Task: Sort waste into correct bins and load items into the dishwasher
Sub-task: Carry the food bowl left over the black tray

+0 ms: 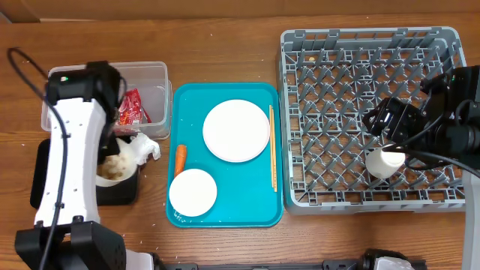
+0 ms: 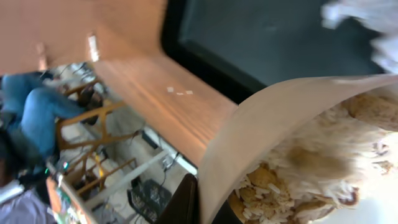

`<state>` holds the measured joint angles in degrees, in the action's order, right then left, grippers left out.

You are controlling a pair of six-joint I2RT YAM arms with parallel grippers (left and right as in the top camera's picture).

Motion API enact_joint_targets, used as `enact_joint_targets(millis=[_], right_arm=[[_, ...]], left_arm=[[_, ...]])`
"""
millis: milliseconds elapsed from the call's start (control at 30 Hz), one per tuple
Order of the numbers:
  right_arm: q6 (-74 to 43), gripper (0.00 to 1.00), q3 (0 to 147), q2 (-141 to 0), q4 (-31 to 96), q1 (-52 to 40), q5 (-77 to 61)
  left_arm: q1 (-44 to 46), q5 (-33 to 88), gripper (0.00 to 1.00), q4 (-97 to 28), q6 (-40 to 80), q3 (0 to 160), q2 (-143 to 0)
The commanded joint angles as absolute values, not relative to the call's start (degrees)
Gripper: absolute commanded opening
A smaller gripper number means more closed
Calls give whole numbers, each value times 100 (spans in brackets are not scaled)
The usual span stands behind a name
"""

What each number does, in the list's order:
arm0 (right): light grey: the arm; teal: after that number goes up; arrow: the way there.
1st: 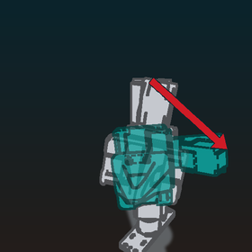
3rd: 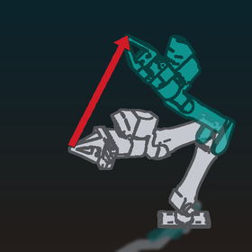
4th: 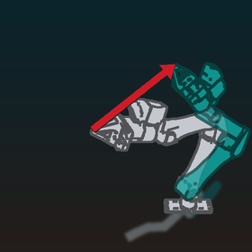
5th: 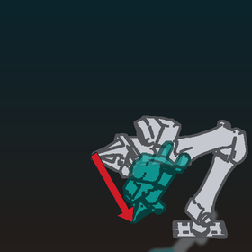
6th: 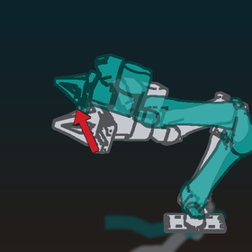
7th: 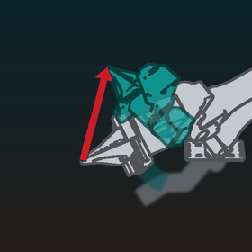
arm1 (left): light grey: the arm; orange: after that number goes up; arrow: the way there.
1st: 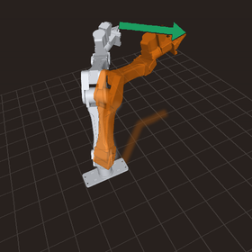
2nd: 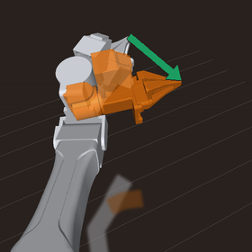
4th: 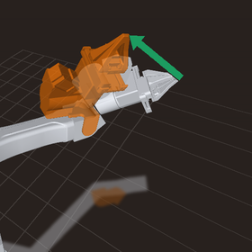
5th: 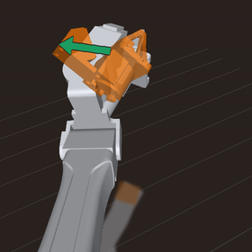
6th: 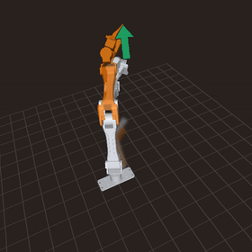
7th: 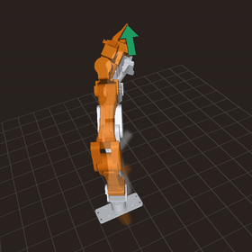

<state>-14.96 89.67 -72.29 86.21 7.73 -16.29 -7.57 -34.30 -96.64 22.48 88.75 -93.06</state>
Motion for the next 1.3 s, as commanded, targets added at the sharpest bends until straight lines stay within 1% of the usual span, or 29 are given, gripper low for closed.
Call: enact_joint_targets(millis=[0,133,300,567,700,933,1067,1267], right_arm=[[-1476,100,9006,-7214,8650,740,-1664],[-1474,100,9006,-7214,8676,740,-1664],[-1474,100,9006,-7214,8678,740,-1664],[-1474,100,9006,-7214,8672,740,-1662],[-1474,100,9006,-7214,8702,740,-1660],[-1474,100,9006,-7214,8715,740,-1662],[-1474,100,9006,-7214,8739,740,-1662],[-1474,100,9006,-7214,8866,740,-1662]], left_arm=[[-1046,-4130,4,-9616,2488,8923,-9172],[-1295,-4501,4,-9557,2565,8923,-9236],[-1337,-4779,4,-9684,2672,8919,-9413],[-1347,-4840,4,-9684,2670,8901,-9507],[-1402,-4982,4,-9660,2893,8615,-9513],[-1457,-4952,4,-9168,2965,7835,-9515],[-1525,-5301,4,-8895,2958,7697,-9515],[-1728,-5627,4,-8453,2261,7697,-9557]])
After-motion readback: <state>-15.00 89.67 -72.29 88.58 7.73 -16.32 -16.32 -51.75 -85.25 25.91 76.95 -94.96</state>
